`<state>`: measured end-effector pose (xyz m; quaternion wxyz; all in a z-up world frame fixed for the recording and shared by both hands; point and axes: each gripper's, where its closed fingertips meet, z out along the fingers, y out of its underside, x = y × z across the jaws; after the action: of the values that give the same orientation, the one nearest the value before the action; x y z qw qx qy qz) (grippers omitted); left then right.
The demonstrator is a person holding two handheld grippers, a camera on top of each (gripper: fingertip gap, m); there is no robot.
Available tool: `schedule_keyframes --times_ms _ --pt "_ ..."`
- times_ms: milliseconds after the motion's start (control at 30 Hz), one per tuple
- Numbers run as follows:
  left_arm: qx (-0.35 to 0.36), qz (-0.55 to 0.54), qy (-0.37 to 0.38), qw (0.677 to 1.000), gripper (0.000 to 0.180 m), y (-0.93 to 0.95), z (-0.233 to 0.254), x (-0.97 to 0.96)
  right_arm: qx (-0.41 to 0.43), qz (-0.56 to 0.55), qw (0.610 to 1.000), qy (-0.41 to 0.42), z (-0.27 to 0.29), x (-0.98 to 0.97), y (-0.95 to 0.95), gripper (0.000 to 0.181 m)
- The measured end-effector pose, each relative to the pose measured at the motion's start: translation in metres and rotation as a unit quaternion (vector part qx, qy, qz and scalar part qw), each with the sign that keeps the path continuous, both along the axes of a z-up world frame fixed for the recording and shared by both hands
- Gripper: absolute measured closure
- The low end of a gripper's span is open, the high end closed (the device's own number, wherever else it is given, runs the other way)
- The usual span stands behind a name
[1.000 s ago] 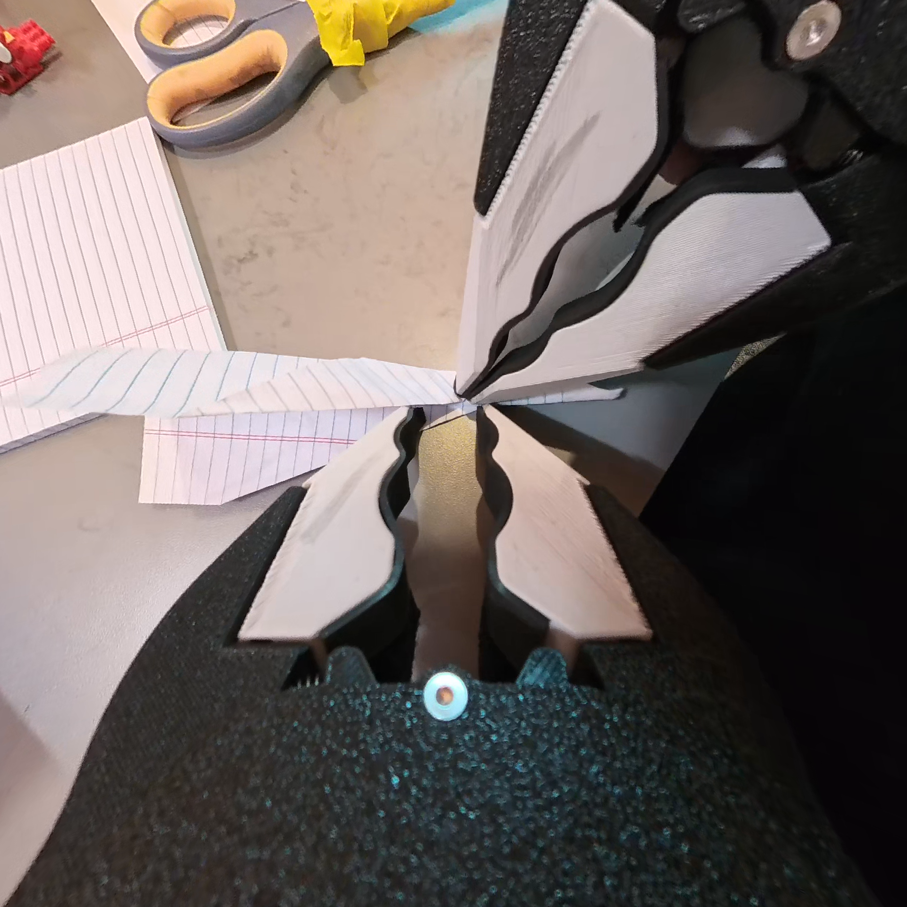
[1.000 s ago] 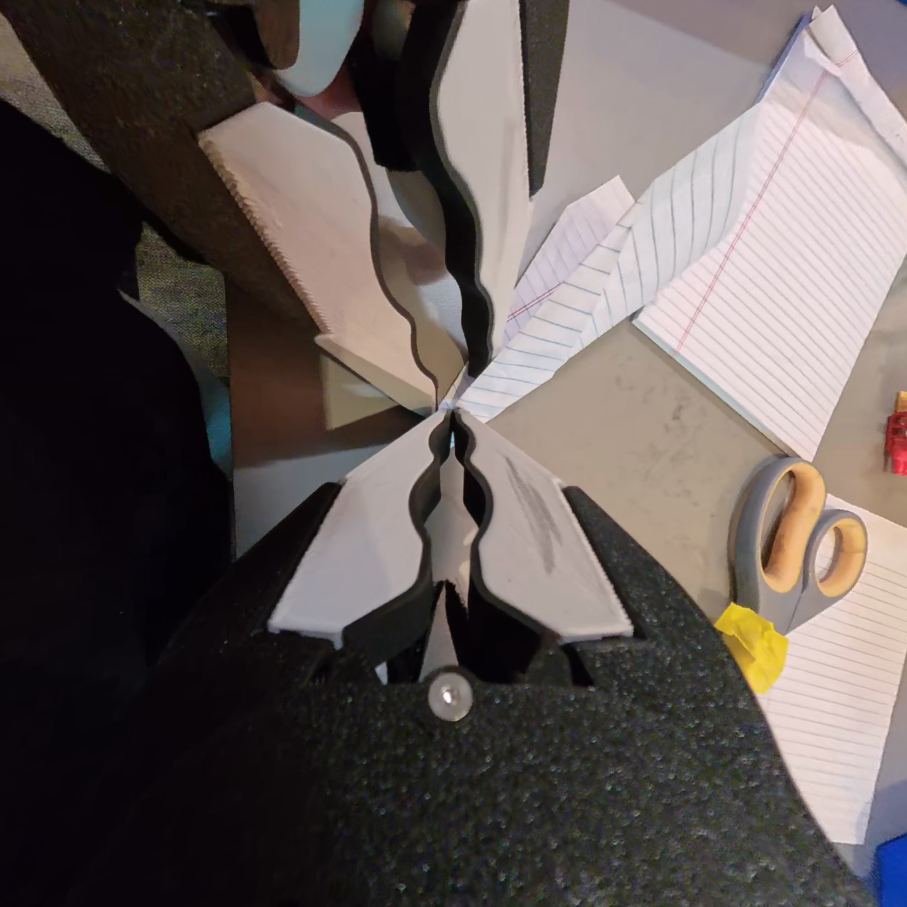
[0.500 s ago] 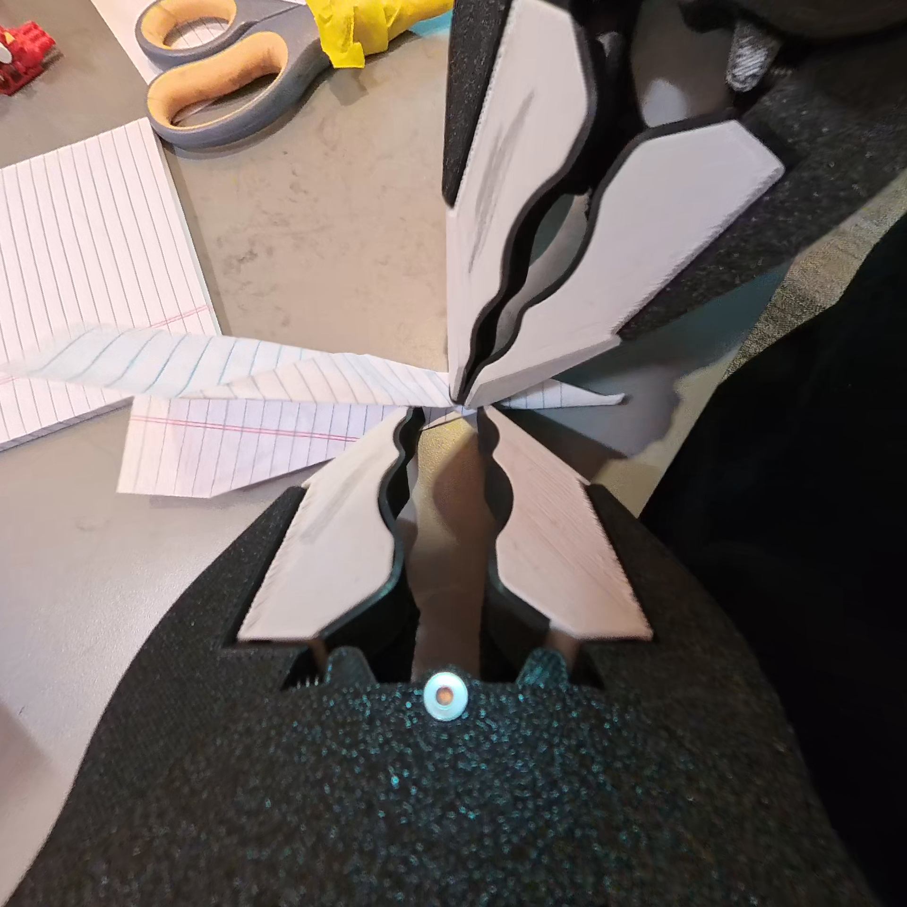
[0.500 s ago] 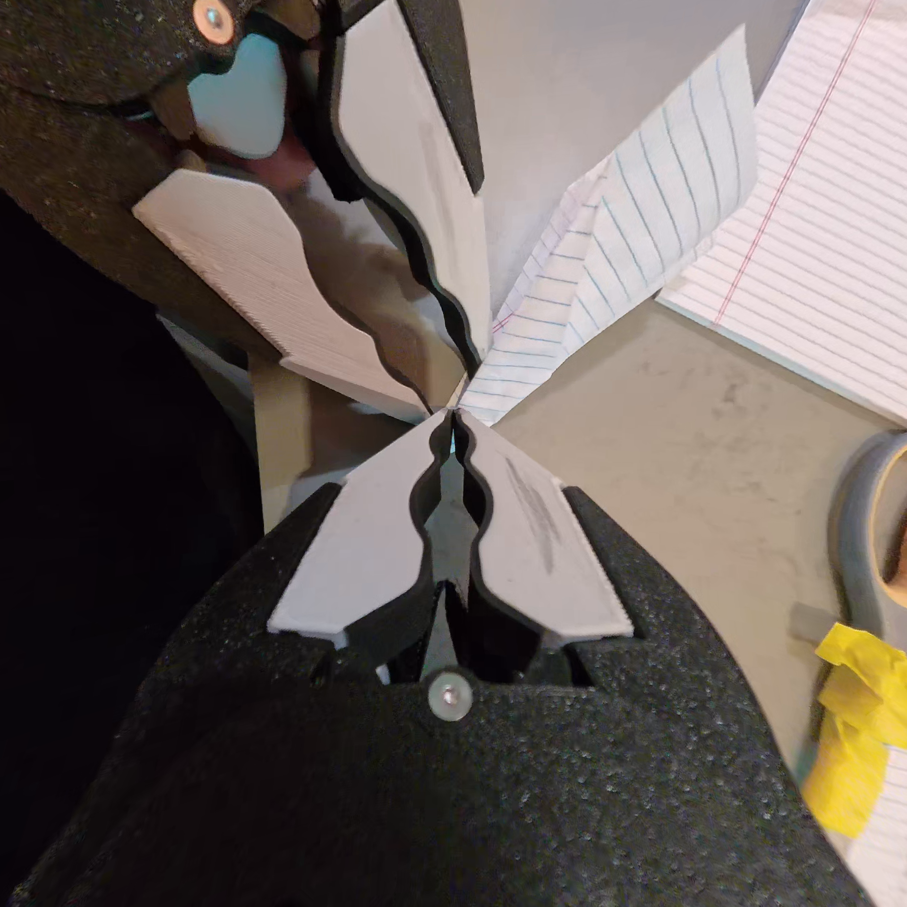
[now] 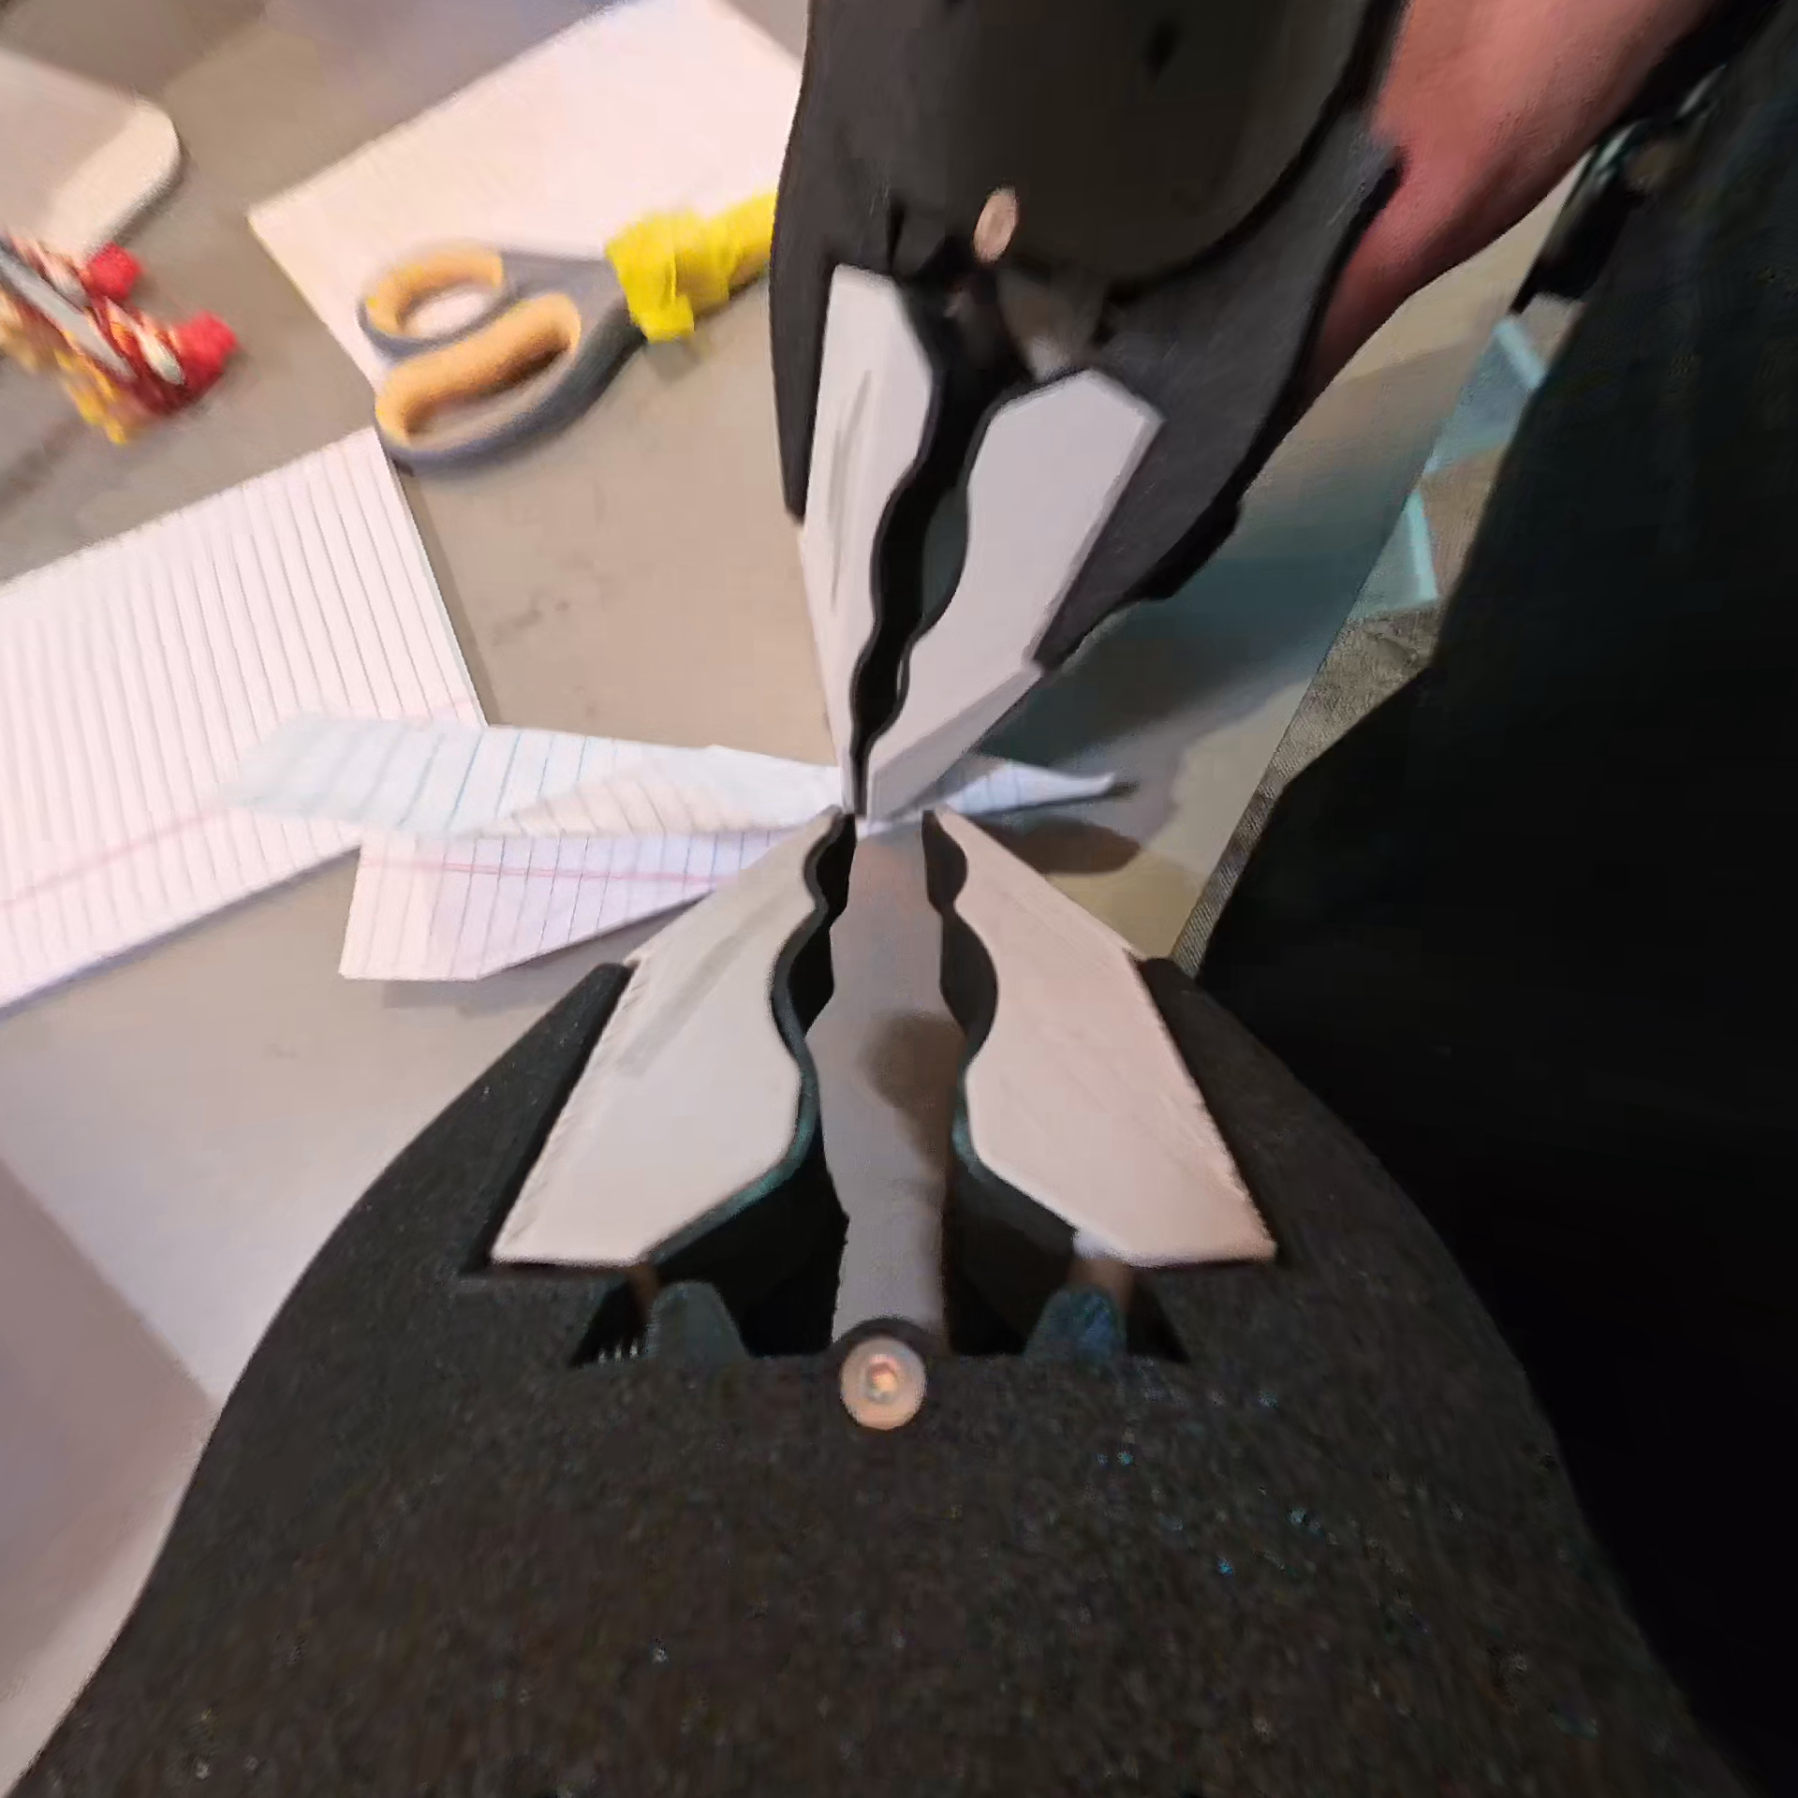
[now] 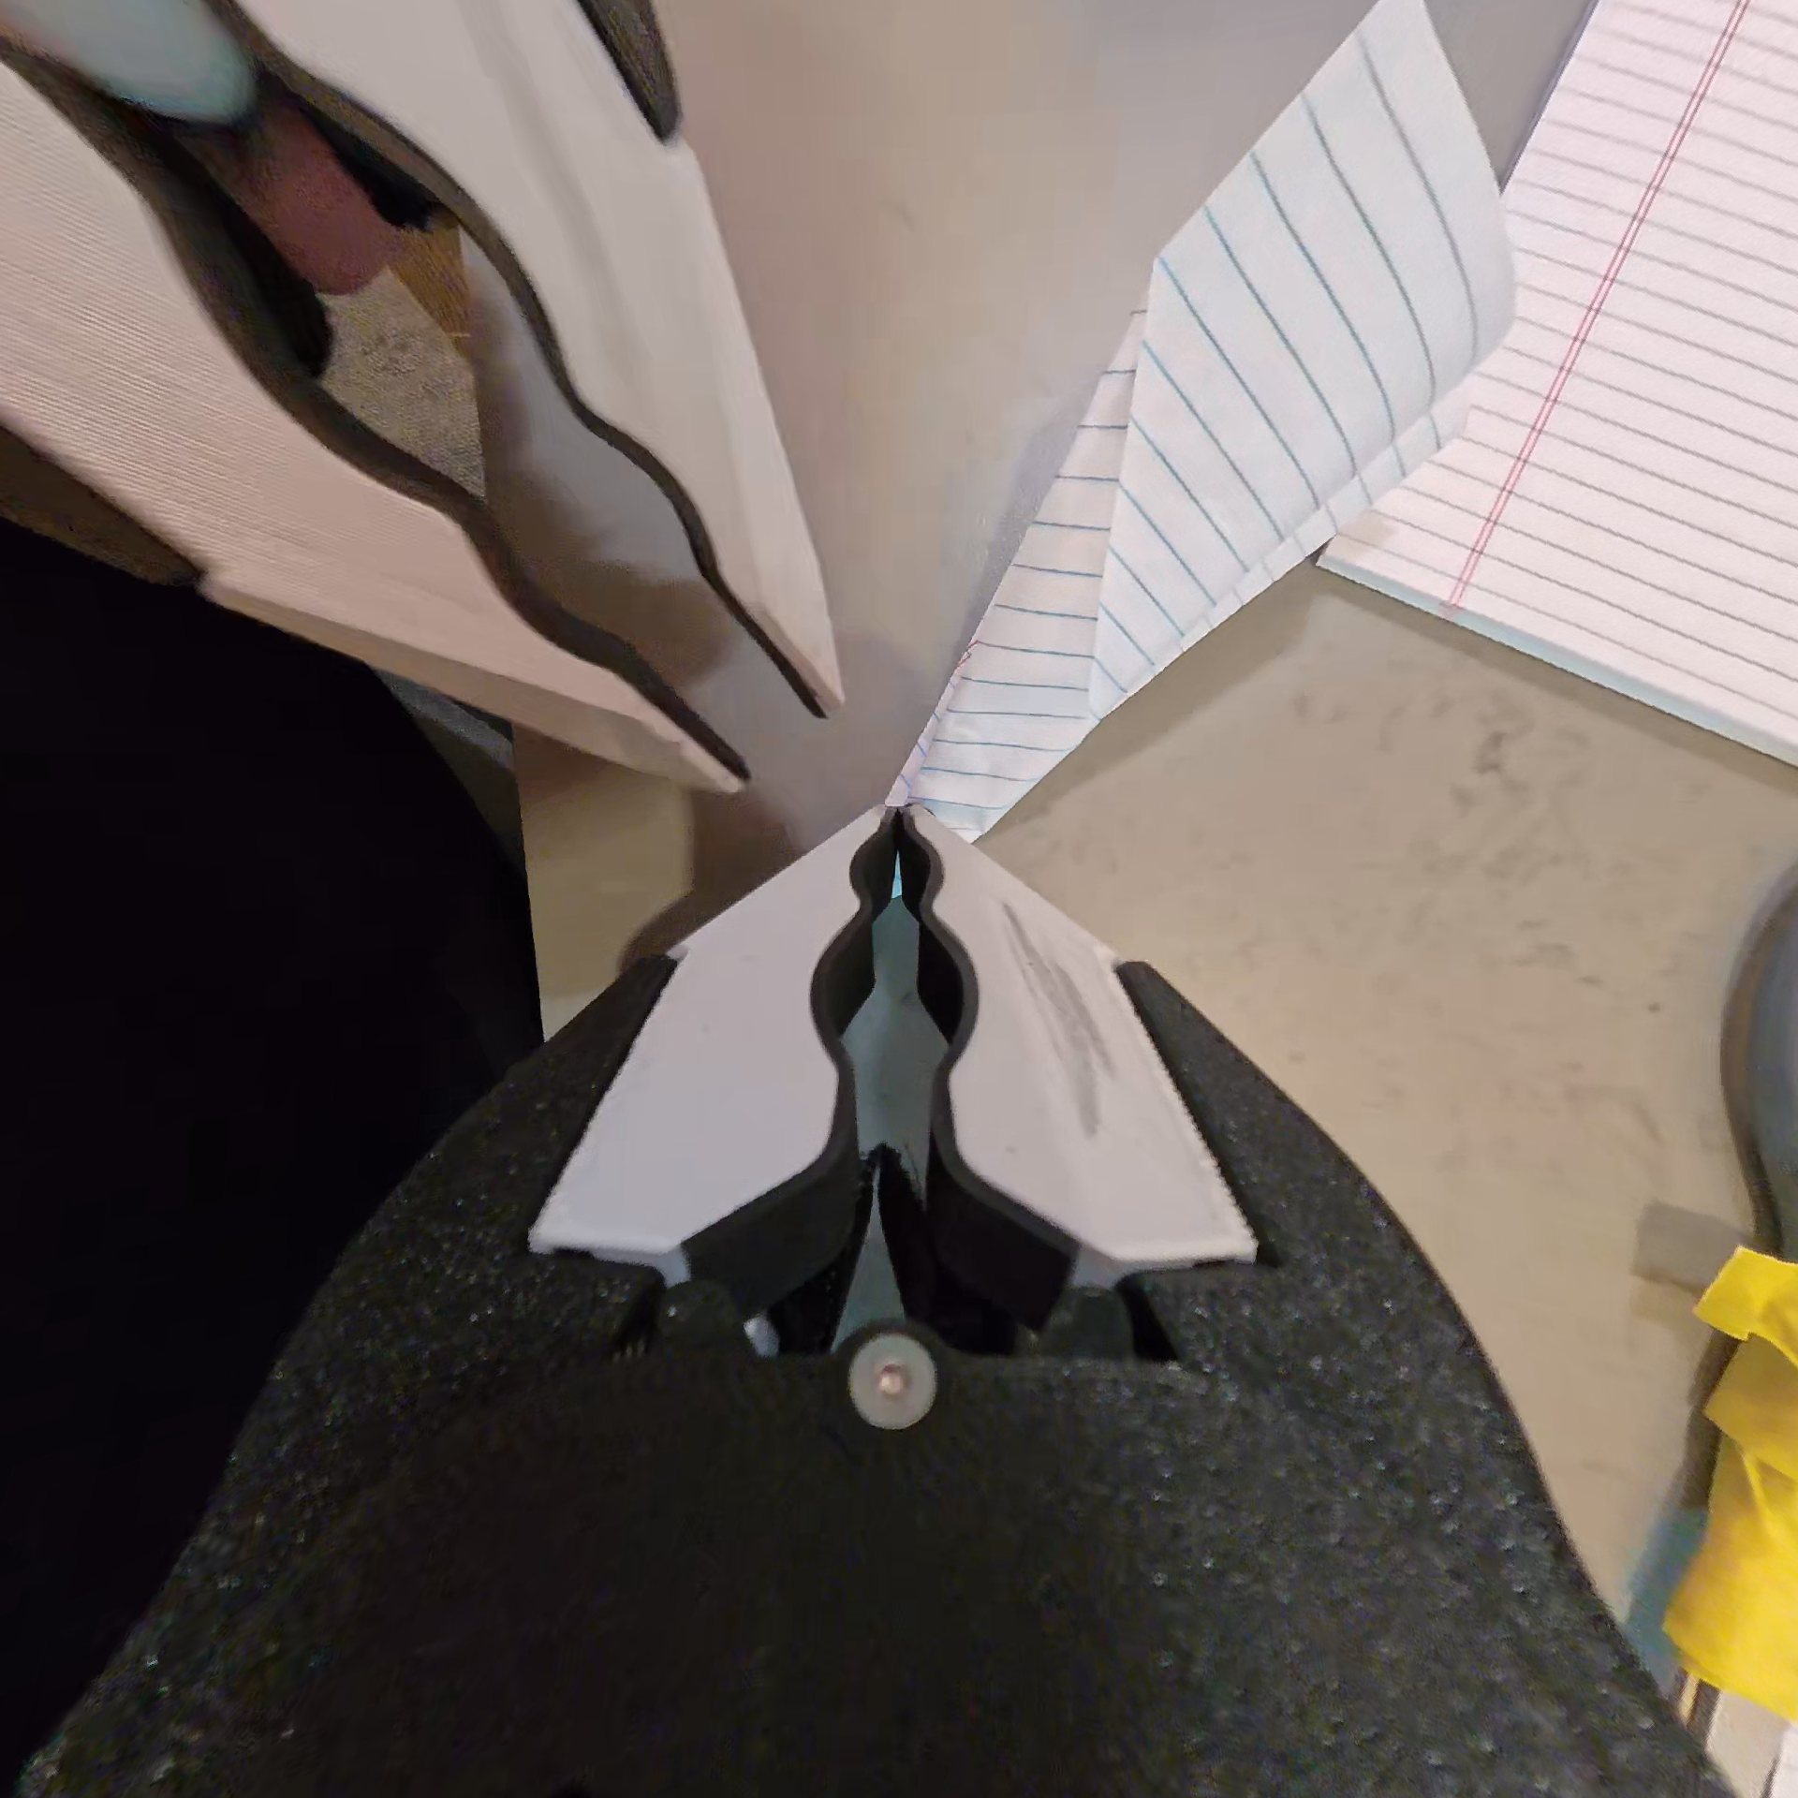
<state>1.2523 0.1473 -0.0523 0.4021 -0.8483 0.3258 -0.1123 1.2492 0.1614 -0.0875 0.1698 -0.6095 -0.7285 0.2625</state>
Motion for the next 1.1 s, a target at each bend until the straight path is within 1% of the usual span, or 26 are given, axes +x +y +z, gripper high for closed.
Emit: schedule_keyframes --times_ms 67,233,300,367,400,467,567,1000,1067,1100 --pt "0.031 0.002 0.005 1.000 0.164 0.008 0.011 0.001 -0.010 -0.004 1.000 0.005 0.000 0.000 0.000 0.181" --pt "0.019 0.004 0.024 1.000 0.169 0.023 -0.008 0.000 0.000 -0.001 1.000 0.011 0.000 0.000 0.000 0.181" --pt "0.020 0.003 0.027 0.999 0.167 0.025 -0.011 -0.002 -0.003 -0.004 1.000 0.011 0.000 0.000 0.000 0.181" --pt "0.007 0.007 0.016 1.000 0.163 0.026 -0.012 -0.005 -0.006 -0.006 1.000 0.012 0.000 0.000 0.000 0.181" --pt "-0.003 0.017 0.027 0.999 0.169 0.027 -0.017 -0.010 -0.002 -0.004 1.000 0.012 0.000 0.000 0.000 0.181" --pt "-0.017 0.009 0.054 0.998 0.169 0.025 -0.028 -0.018 0.005 0.000 1.000 0.013 0.000 0.000 0.000 0.181" --pt "-0.033 0.014 0.052 0.998 0.170 0.024 -0.035 -0.024 -0.002 0.000 1.000 0.014 0.000 0.000 0.000 0.181" --pt "-0.033 0.007 0.057 0.998 0.169 0.028 -0.036 -0.027 0.007 0.013 1.000 0.025 0.001 -0.003 -0.001 0.181" --pt "-0.036 0.008 0.054 0.998 0.169 0.029 -0.036 -0.028 -0.019 0.009 0.999 0.031 0.002 -0.004 -0.004 0.177" --pt "-0.037 0.008 0.055 0.998 0.169 0.029 -0.036 -0.029 -0.041 0.007 0.999 0.034 0.004 -0.004 -0.007 0.172"
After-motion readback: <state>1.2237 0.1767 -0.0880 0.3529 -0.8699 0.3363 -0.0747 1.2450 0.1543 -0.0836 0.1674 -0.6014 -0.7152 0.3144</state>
